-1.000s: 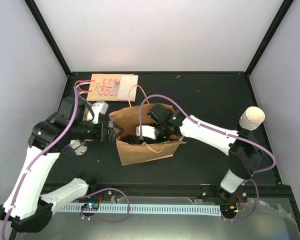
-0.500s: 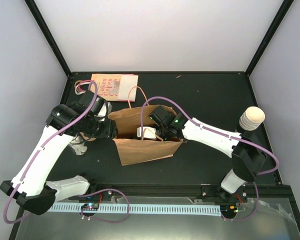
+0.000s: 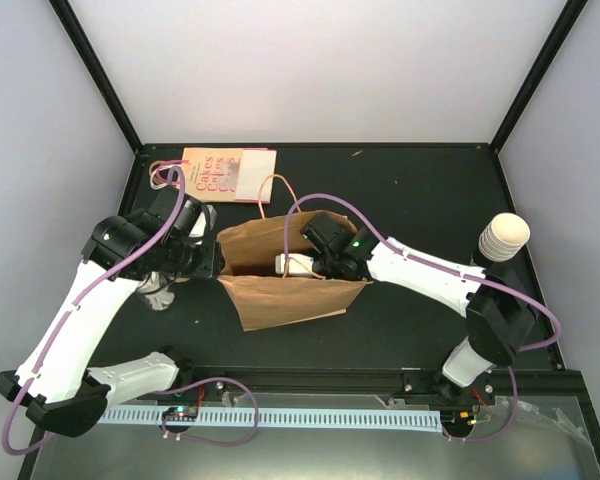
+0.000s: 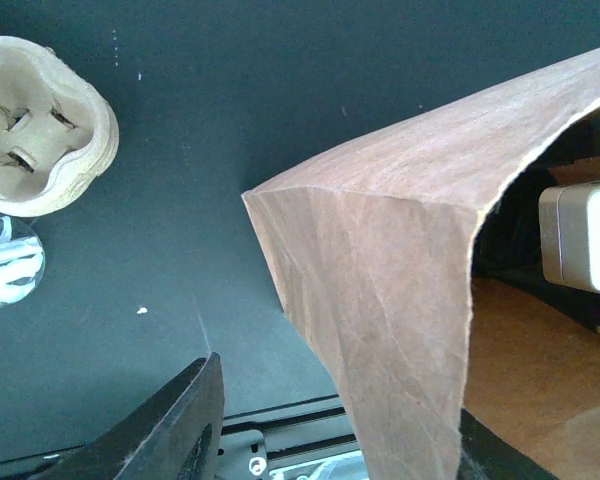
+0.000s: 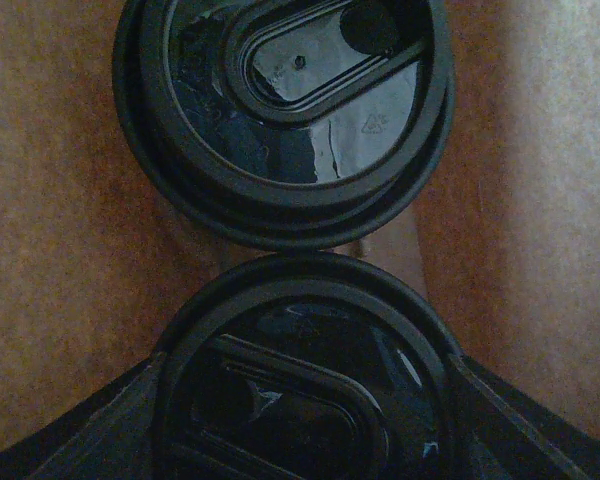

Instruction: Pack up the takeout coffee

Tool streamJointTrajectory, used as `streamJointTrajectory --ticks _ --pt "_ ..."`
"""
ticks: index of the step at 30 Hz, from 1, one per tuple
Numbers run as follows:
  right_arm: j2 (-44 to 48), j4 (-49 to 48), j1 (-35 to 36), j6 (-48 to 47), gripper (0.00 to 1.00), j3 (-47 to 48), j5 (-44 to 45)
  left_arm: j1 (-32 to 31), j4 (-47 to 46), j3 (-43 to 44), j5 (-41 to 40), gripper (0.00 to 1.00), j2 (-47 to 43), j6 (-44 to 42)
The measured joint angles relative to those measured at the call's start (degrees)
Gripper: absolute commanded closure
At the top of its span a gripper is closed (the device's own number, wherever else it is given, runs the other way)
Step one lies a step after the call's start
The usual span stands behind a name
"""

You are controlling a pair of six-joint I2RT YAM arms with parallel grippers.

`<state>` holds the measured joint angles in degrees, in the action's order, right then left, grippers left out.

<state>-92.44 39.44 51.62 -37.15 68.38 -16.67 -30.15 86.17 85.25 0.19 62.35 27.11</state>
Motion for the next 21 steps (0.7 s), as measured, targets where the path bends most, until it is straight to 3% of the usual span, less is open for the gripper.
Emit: streamJointTrajectory --ticks 14,15,18,21 --pt "-0.70 4.13 0.66 0.33 0.50 3.21 2.08 0.00 0.02 -0.33 0.20 0.57 1.42 -0.57" --pt "-0.90 5.03 0.72 0.28 0.45 3.74 2.60 0.00 0.02 -0.33 0.26 0.57 1.66 -0.59" --pt "-1.36 7.37 0.87 0.17 0.02 5.05 3.87 0.00 0.13 -0.33 0.31 0.58 2.34 -0.81" --pt "-1.36 10.01 0.85 0.15 0.00 5.64 5.86 0.00 0.17 -0.33 0.68 0.59 2.73 -0.96"
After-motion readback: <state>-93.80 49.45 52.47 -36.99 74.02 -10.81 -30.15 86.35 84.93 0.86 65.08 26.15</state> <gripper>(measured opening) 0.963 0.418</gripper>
